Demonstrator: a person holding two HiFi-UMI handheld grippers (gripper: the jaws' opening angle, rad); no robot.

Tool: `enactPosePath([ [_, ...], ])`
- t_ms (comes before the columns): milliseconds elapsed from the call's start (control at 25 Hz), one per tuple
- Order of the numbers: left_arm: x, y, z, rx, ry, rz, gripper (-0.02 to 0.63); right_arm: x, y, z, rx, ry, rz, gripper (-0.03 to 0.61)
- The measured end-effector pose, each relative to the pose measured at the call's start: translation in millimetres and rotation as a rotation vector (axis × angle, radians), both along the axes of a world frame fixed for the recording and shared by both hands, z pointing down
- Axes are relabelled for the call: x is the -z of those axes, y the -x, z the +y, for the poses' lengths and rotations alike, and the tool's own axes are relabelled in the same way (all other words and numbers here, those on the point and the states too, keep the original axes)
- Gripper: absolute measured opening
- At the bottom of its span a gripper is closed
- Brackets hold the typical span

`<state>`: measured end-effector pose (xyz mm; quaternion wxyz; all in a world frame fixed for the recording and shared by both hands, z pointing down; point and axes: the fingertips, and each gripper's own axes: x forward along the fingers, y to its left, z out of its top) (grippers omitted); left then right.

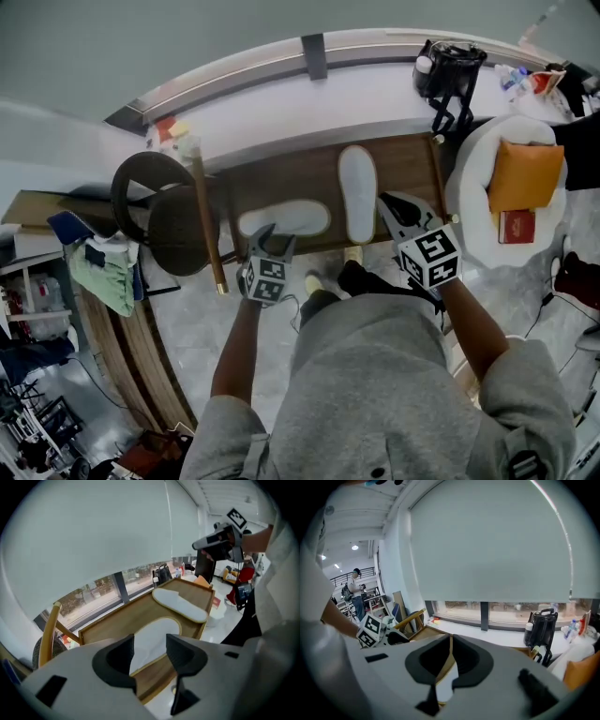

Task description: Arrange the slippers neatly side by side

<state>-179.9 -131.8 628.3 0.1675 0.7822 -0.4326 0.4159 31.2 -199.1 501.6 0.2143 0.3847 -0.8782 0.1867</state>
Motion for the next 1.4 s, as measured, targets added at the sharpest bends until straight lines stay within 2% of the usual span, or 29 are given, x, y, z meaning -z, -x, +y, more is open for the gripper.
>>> enactPosePath([
  [160, -31.4, 8.6, 1.5, -0.043, 0.042, -0.088, 0.218, 0.2, -7.8, 7.3, -0.008, -0.004, 0.023, 0.037],
  [320, -44.3, 10.1, -2.5, -0.090, 0.022, -0.163, 0.217, -1.7, -19.2, 12.3, -0.023, -0.003, 0.046, 0.037],
  [600, -53.5, 5.7, -13.0, -0.154, 0.007, -0.206, 0.208, -7.3, -39.2, 19.3, -0.075, 0.015, 0.064, 0.037],
  [760, -54.9, 4.9, -13.4, -0.177, 0.010, -0.232, 0.116, -8.3, -46.5, 23.2, -0.087, 0.020, 0.069, 0.037],
  [880, -52.7, 5.1, -15.5, -0.161, 0.013, -0.243, 0.066, -8.9, -48.9, 23.9, -0.086, 0.021, 0.072, 0.037],
  [1000, -47.8, 6.8, -17.4, -0.111, 0.019, -0.221, 0.049, -9.6, -46.3, 24.6, -0.083, 0.023, 0.067, 0.037],
  [1120, -40.0, 9.5, -23.3, -0.021, 0.031, -0.180, 0.044, -8.5, -43.7, 21.0, -0.079, 0.019, 0.062, 0.037],
  [1400, -30.1, 17.8, -30.0, 0.327, 0.126, -0.104, 0.040, -6.3, -48.9, 12.5, -0.080, 0.010, 0.043, 0.037],
])
